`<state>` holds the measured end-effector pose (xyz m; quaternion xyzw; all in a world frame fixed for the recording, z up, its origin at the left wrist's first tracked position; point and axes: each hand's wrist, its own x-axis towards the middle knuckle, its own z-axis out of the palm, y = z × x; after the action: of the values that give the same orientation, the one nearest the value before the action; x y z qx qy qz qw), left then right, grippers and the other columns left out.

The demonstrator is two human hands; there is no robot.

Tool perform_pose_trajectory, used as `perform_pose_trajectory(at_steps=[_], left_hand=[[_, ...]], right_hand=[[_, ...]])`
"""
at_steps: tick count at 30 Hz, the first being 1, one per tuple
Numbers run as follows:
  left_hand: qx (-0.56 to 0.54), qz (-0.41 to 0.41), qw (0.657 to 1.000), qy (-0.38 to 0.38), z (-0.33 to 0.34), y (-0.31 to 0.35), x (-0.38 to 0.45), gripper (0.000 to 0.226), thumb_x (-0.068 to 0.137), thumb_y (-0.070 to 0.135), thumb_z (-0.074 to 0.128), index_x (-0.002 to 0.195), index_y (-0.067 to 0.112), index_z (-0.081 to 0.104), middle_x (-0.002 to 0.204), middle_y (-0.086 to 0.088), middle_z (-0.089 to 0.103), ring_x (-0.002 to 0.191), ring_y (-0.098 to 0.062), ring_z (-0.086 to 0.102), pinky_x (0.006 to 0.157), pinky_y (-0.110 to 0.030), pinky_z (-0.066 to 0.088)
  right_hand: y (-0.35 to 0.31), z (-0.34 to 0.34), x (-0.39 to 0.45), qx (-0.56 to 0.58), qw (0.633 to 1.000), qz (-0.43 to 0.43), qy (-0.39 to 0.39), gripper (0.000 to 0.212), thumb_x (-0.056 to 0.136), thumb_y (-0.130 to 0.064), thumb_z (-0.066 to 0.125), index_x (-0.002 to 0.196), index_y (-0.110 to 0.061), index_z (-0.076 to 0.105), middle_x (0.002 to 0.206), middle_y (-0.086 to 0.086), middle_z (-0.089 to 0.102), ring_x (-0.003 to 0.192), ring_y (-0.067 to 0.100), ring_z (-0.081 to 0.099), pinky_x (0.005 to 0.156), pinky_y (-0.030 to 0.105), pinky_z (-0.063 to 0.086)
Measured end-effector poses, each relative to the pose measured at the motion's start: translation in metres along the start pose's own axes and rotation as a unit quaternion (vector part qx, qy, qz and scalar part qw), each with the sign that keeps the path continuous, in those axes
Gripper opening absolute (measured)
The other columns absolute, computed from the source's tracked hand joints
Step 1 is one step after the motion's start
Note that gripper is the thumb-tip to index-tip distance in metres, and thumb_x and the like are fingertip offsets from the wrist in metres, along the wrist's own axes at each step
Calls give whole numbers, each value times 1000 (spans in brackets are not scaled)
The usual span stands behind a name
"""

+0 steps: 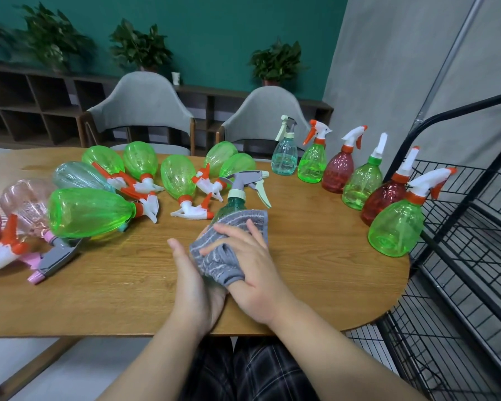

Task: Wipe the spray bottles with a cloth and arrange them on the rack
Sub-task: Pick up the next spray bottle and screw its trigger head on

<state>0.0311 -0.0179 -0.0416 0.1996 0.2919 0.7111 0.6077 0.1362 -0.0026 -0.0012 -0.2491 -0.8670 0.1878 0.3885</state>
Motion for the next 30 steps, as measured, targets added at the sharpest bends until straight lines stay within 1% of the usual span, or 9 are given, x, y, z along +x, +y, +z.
perform_pose_trajectory(at_steps=[7,12,14,17,20,23,25,27,30], left_hand=[[32,31,999,13,4,2,-4,77,75,71,35,131,23,57,120,-12,69,111,-28,66,89,-43,52],[30,8,999,27,1,1,-2,103,63,67,80,143,14,44,140,-25,52,123,-42,55,97,-57,49],[23,20,999,20,-1,2,-2,109,55,62,87,143,16,42,139,-23,52,118,-41,59,82,-53,55],[7,2,1000,-17,-3,2,1,111,46,59,90,141,22,46,138,-19,55,113,-37,64,72,-47,57],[6,-8,1000,-29,-3,1,-1,108,43,59,91,137,24,49,136,-18,55,110,-37,65,67,-46,58],[15,-11,999,-29,-3,0,-2,98,50,59,88,133,25,49,135,-19,55,112,-41,63,66,-49,57],[16,-3,1000,-24,-2,-1,-3,80,66,58,80,131,24,50,132,-18,58,111,-40,64,66,-50,57],[36,7,999,-26,1,-1,-5,57,86,53,60,131,20,49,130,-17,61,109,-37,65,65,-45,58],[64,6,997,-32,5,0,-5,53,90,50,46,134,20,50,127,-14,64,110,-32,66,71,-47,59]], right_hand=[[10,-1,-19,109,994,-3,22,45,76,-28,46,106,-2,68,111,6,68,111,15,61,116,30,21],[12,-5,-27,201,978,8,56,33,78,-25,51,65,2,64,68,14,65,70,26,61,84,31,45],[8,-10,-27,369,898,176,163,26,77,-25,56,64,-2,59,66,10,63,68,23,61,74,30,47],[17,-18,-13,514,665,411,354,23,95,-23,48,84,-8,62,87,13,68,85,29,64,81,36,49],[17,-27,9,551,591,457,371,26,98,-26,44,90,-9,62,87,11,68,78,26,63,77,35,50],[9,-25,26,521,651,427,351,23,98,-23,47,88,-9,63,86,10,70,76,24,66,71,34,53],[4,-25,31,462,733,397,303,27,95,-30,51,100,-7,63,99,11,71,88,24,68,82,40,55],[0,-23,33,364,817,373,246,29,95,-36,51,101,-10,62,93,1,68,83,9,66,76,28,52],[-3,-17,31,272,889,318,184,28,93,-37,51,87,-13,64,85,2,70,73,2,66,72,25,53]])
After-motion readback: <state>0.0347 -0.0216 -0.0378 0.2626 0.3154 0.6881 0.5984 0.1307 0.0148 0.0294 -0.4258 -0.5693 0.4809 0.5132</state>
